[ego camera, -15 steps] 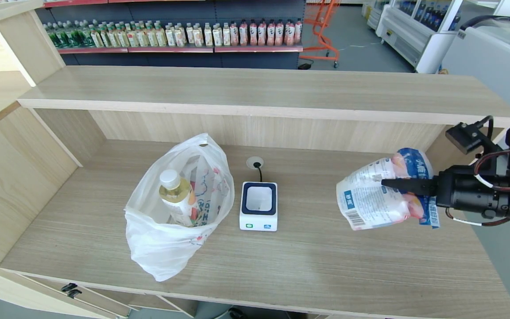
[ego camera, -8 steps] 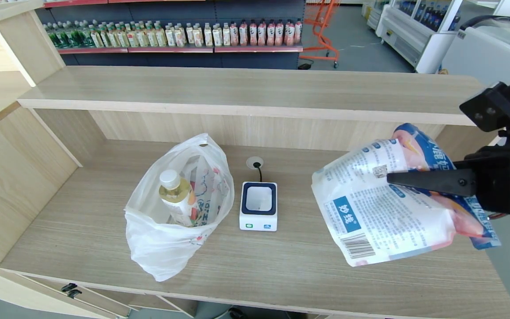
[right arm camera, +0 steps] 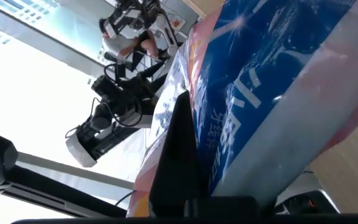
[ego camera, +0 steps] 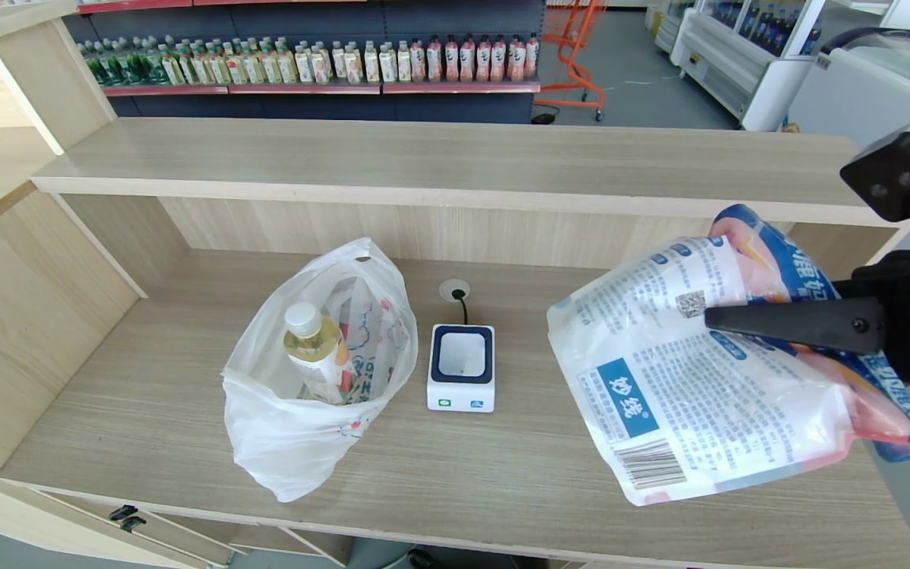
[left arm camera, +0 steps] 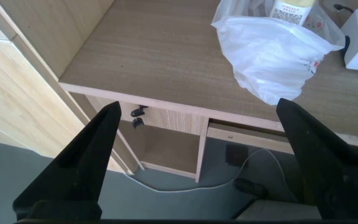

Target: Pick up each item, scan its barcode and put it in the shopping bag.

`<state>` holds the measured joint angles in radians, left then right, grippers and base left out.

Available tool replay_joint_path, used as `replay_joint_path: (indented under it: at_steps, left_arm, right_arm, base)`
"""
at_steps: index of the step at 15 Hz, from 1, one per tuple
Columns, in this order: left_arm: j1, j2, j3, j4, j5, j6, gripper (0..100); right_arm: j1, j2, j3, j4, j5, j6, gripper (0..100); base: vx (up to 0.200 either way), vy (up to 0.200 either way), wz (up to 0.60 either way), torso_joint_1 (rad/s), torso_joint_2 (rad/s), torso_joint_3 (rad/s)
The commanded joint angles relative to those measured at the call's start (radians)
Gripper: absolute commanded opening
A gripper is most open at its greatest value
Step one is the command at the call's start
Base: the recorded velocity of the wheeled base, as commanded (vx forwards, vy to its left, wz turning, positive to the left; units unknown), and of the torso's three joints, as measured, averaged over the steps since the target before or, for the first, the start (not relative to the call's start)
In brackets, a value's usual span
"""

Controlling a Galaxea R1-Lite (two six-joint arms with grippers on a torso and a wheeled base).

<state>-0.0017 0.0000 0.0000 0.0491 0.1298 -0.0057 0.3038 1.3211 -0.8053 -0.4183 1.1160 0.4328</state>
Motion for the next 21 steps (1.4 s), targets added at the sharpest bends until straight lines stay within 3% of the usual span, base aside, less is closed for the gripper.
replay_joint_path:
  at_steps: [1,18,20,21]
  left_arm:
    - [0.0,0.002,0.0,0.0,0.001,0.0,100]
    - [0.0,0.002,0.0,0.0,0.001,0.0,100]
    - [0.0,0.0,0.0,0.0,0.001,0.0,100]
    - [0.0,0.002,0.0,0.0,0.001,0.0,100]
  right_arm:
    - [0.001,-0.002,0.002,0.0,-0.001,0.0,0]
    - [0.008,0.021,-0.014,-0.005,-0.001,-0.006,0]
    - [0.015,0.023,-0.002,-0.007,-0.022,-0.071,0]
    - [0.008,0.037,0.026,-0.004,-0.061,-0.275,0]
  base:
    - [0.0,0.0,0.0,0.0,0.0,0.0]
    - [0.0,0.0,0.0,0.0,0.0,0.0]
    - [0.0,0.0,0.0,0.0,0.0,0.0]
    - [0.0,0.0,0.0,0.0,0.0,0.0]
